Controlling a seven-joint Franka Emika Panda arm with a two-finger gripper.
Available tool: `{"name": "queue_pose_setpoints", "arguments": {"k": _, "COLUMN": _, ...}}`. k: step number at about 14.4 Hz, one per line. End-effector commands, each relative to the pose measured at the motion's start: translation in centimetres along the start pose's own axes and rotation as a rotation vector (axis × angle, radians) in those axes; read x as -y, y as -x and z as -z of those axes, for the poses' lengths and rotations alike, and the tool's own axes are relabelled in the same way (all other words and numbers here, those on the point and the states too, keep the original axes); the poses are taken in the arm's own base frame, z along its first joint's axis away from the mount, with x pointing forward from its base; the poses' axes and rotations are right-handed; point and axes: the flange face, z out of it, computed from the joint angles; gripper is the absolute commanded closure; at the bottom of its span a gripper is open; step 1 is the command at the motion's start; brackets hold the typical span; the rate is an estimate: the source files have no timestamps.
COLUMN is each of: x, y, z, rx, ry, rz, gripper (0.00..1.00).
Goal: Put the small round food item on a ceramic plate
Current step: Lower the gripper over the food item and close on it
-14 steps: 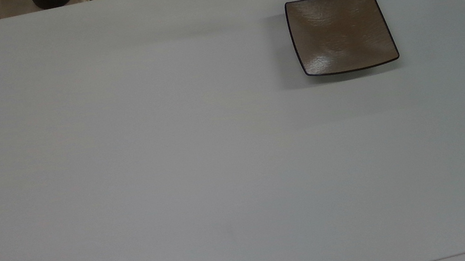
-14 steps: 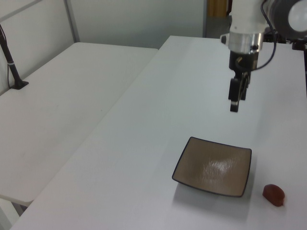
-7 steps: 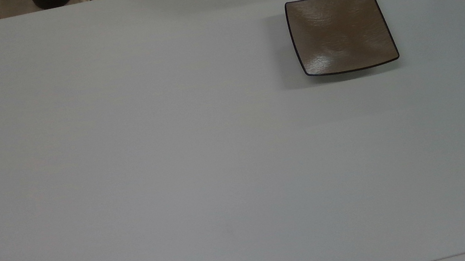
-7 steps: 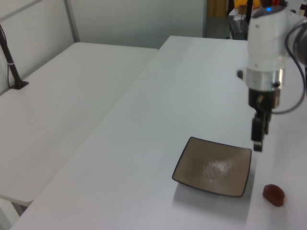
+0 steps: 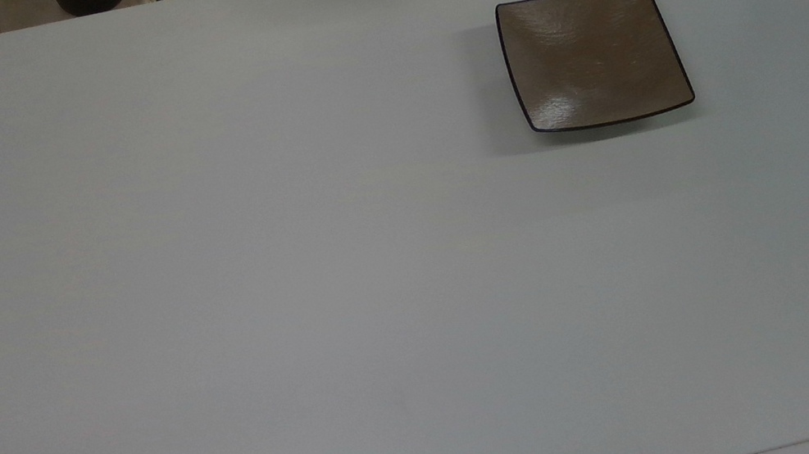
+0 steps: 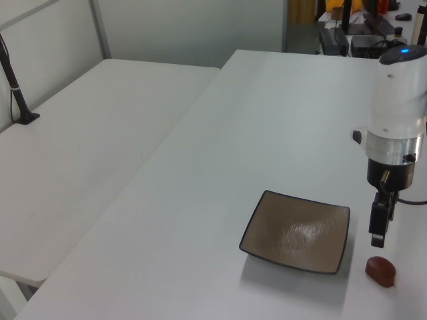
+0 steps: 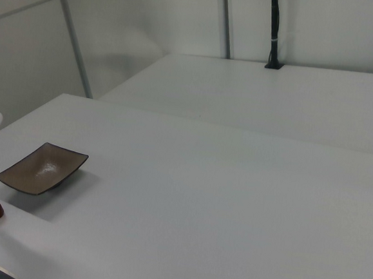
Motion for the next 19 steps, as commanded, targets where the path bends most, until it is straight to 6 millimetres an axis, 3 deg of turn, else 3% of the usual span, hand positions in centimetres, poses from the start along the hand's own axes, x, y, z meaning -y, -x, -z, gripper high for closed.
{"name": "queue_pose_setpoints", "arguments": {"k": 1, "x": 0.4, "y": 0.9, "z": -2.5, "rx": -0.004, "ry": -0.045, "rz": -0.062, "gripper": 0.00}}
{"name": "queue_pose_setpoints", "arguments": {"k": 4, "x": 1.5, "y": 2.4, "z": -5.5, "rx": 0.032, "ry": -0.054, "rz": -0.064, "gripper": 0.00}}
{"name": "queue_pose_setpoints", "arguments": {"k": 6, "x": 1.3, "y": 2.1, "z": -6.8, "rx": 0.051, "ry": -0.056, "rz": -0.068, "gripper": 0.00}}
{"name": "queue_pose_setpoints", "arguments": {"k": 10, "x": 0.7, "y": 2.0, "z": -8.1, "rx": 0.046, "ry": -0.067, "rz": -0.078, "gripper": 0.00}}
{"name": "queue_pose_setpoints", "arguments": {"k": 16, "x": -0.9, "y": 0.0, "z": -8.7, "rx": 0.021, "ry": -0.077, "rz": -0.124, "gripper": 0.00}}
{"name": "queue_pose_setpoints", "arguments": {"k": 19, "x": -1.5, "y": 0.1, "z": -10.7, "rx": 0.025, "ry": -0.074, "rz": -0.119, "gripper": 0.00}}
